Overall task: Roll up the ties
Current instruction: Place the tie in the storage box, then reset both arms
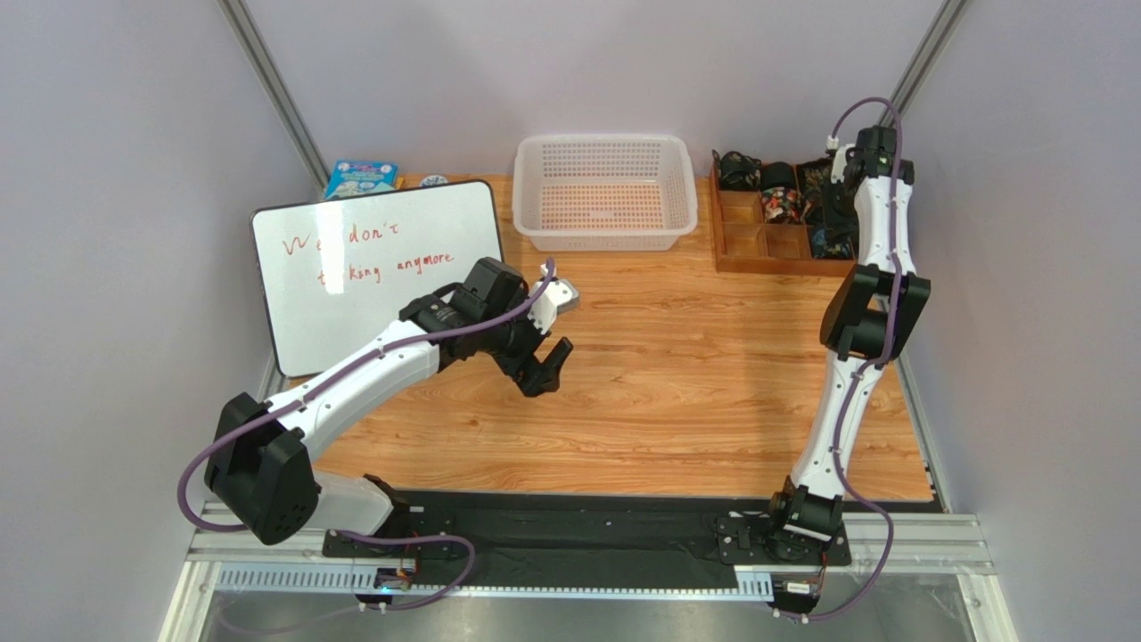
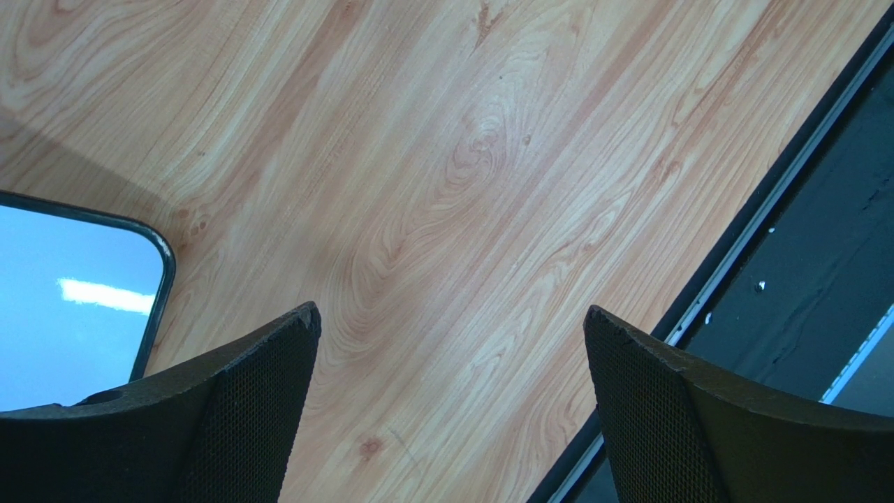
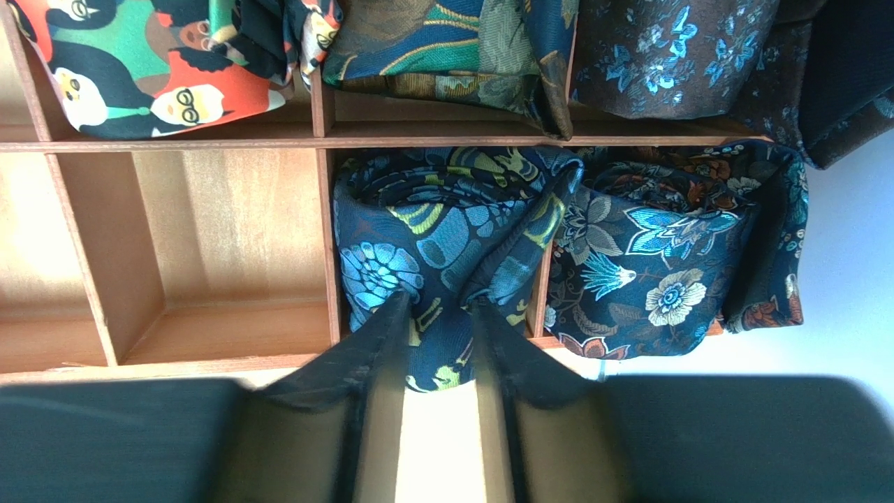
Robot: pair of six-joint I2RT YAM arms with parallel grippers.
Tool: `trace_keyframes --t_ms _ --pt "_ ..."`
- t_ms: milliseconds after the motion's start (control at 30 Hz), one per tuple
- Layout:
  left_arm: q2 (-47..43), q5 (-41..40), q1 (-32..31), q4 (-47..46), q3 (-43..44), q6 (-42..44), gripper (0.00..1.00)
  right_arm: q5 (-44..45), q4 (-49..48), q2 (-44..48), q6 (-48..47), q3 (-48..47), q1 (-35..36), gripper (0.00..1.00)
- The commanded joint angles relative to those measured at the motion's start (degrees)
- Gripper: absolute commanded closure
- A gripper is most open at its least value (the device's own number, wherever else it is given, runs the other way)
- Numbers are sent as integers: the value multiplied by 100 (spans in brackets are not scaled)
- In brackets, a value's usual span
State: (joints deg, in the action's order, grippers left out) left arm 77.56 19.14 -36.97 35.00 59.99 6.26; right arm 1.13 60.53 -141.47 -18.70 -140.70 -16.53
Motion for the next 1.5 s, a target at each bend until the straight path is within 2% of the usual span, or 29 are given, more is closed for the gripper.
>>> trace_keyframes --t_ms 0,133,233,267,333,367,533,667,733,800,1033,1267,1333,1467 --pt "-188 -6 50 42 57 -108 0 -25 -217 75 129 -62 -8 64" --pt "-197 20 163 50 206 -195 1 -525 -235 479 314 -133 -8 51" --pt "-250 195 313 59 399 -274 1 -815 -244 988 472 -28 1 34" --pt "-267 231 339 59 548 -275 0 -903 -261 1129 533 16 1 23" --pt "-294 284 383 68 715 -275 0 -1070 -270 1533 743 113 -25 12" --pt "-285 284 384 129 942 -266 0 -1305 -261 1674 806 244 -34 0" --pt "22 -24 471 568 1761 -336 0 -1966 -121 2579 1166 763 -34 0" --pt "294 204 735 1210 2306 -600 0 -2704 108 3281 1430 1430 1 0" --pt "321 240 936 1350 2333 -600 1 -2845 73 3616 1422 2264 97 0" --pt "164 327 1103 1360 2272 -732 0 -2899 20 4187 1317 3245 264 0" --pt "-566 73 1614 1465 1658 -662 1 -2969 -15 5489 1088 5524 800 0" --pt "-1505 11 2027 1483 805 -635 1 -2899 -349 6323 1325 6721 1503 0" --pt "-1656 3 2229 1500 612 -635 1 -2837 -437 6438 1308 6898 1819 0" --pt "-2269 -234 2343 1553 260 -424 1 -2767 -437 6658 1229 7276 2005 0"
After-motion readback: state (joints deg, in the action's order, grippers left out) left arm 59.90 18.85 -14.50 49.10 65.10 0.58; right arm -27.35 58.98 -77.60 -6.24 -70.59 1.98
